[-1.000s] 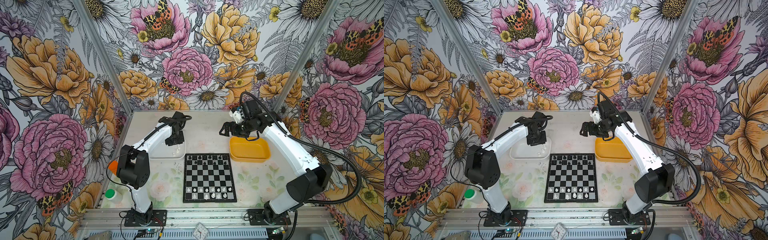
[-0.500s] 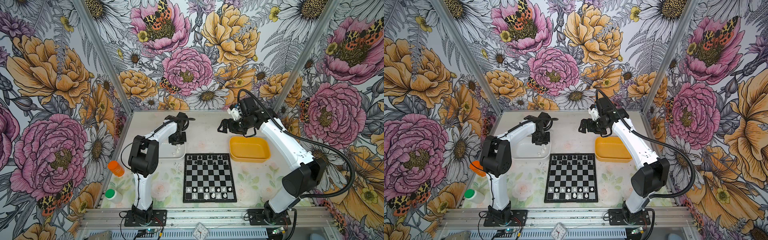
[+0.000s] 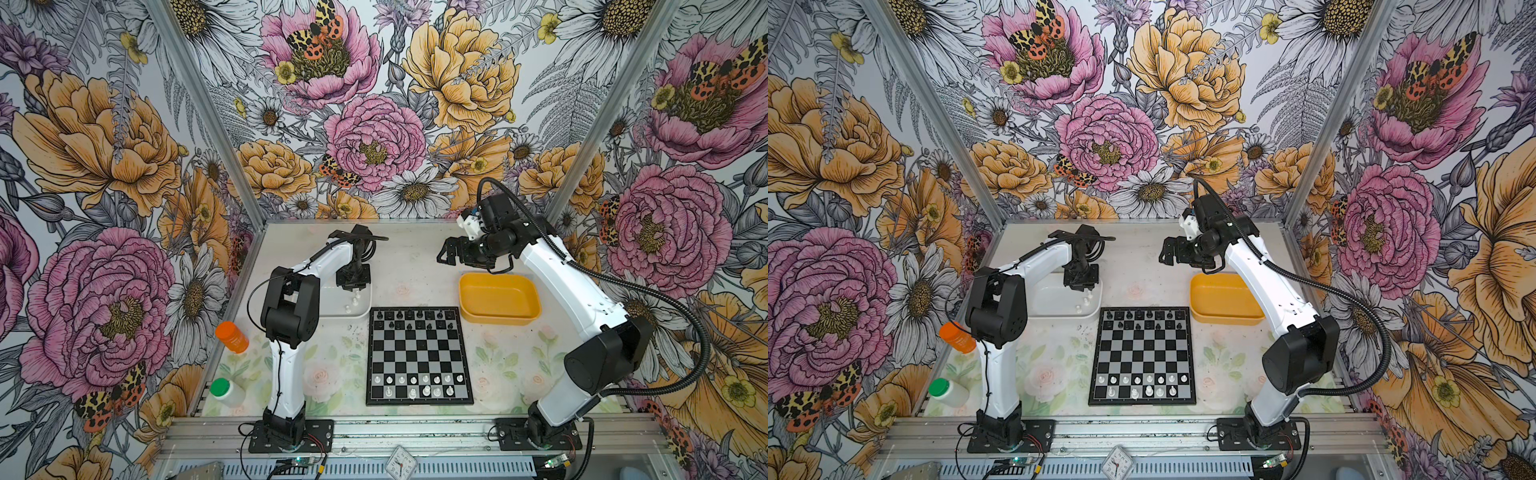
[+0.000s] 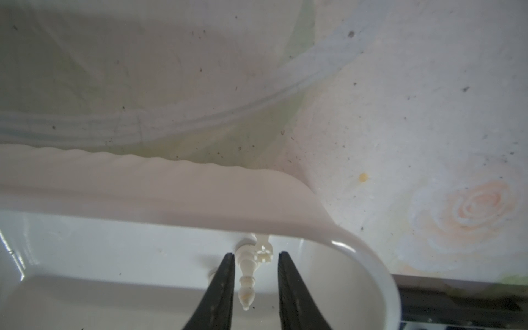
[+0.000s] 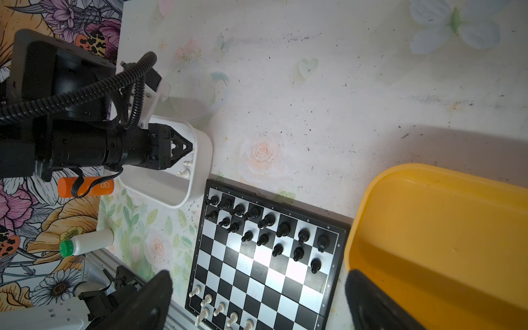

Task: Set up the chess pieces on the board
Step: 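Lower the left gripper onto a tall white piece in the white bin and grasp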

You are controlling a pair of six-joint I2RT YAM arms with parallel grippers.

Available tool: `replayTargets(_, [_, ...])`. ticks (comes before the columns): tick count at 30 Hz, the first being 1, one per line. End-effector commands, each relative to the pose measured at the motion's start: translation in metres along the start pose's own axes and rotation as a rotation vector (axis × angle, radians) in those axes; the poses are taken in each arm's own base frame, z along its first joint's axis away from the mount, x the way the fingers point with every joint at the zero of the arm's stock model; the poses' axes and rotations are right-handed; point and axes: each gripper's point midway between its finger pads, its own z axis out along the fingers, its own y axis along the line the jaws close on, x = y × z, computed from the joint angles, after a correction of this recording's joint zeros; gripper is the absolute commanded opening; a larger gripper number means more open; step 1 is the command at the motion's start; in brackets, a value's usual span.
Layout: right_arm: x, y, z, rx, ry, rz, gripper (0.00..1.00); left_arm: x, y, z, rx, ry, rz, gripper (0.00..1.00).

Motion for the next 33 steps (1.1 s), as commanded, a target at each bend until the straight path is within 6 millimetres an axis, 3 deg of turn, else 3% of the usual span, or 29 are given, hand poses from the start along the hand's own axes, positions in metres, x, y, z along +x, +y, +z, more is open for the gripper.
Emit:
replayTargets(1, [-0.003,-0.003,-0.01,0.017,-0.035,0.006,0.97,-0.002,-0.004,-0.001,0.024,-0.002,0.015,0.28])
replayTargets(23, [0.014,-0.009,-0.022,0.043,-0.049,0.036,0.97,0.009,-0.01,0.012,0.014,0.022,0.051,0.26])
replayTargets(33, [0.016,-0.011,-0.024,0.05,-0.053,0.043,0.97,0.005,-0.008,0.014,0.012,0.016,0.054,0.25])
